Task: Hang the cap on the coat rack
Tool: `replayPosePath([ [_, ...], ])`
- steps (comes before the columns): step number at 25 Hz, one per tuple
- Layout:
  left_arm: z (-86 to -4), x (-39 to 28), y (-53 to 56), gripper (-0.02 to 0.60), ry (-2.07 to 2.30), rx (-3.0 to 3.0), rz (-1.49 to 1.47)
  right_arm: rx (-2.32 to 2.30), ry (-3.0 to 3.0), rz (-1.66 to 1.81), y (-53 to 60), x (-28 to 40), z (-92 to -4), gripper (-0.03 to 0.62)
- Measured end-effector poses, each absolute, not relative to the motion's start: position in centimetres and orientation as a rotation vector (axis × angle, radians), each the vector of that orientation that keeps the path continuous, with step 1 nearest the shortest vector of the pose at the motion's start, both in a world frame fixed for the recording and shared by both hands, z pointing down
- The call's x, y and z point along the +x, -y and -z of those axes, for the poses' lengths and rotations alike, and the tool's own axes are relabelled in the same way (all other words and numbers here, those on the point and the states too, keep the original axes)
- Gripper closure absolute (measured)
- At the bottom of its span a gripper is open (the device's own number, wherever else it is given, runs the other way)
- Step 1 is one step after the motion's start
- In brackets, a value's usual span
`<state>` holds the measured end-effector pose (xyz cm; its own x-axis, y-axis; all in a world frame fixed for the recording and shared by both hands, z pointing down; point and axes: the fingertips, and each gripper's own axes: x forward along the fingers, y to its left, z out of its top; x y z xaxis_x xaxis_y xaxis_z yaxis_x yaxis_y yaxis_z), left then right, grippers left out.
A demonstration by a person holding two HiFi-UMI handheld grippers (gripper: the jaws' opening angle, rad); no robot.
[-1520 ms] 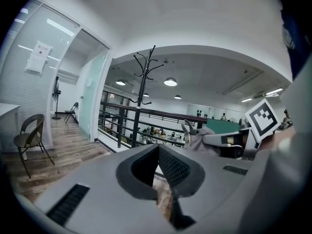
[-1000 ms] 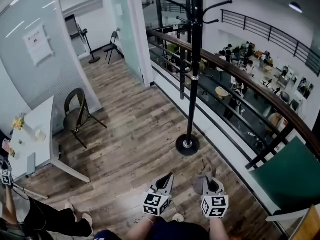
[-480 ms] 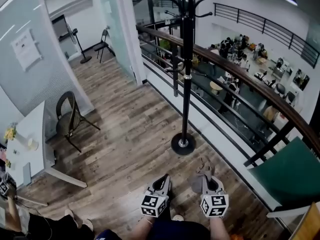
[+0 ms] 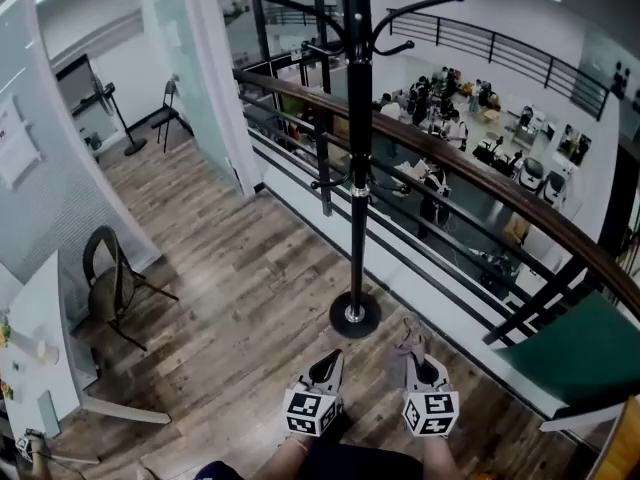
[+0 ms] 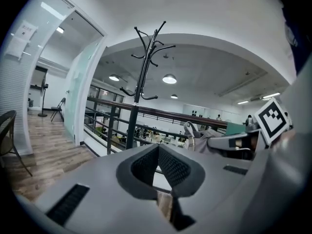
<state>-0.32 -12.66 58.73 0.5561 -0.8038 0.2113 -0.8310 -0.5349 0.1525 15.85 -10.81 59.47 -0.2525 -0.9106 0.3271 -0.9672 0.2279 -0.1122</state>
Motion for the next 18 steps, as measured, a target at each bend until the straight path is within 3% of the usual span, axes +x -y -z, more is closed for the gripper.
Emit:
replayPosePath([
  [18, -56.5, -2.3, 26.2, 0.578, 1.165, 2.665, -0.224, 1.959, 2.3, -0.389, 23.4, 11.5, -54.3, 0.572],
])
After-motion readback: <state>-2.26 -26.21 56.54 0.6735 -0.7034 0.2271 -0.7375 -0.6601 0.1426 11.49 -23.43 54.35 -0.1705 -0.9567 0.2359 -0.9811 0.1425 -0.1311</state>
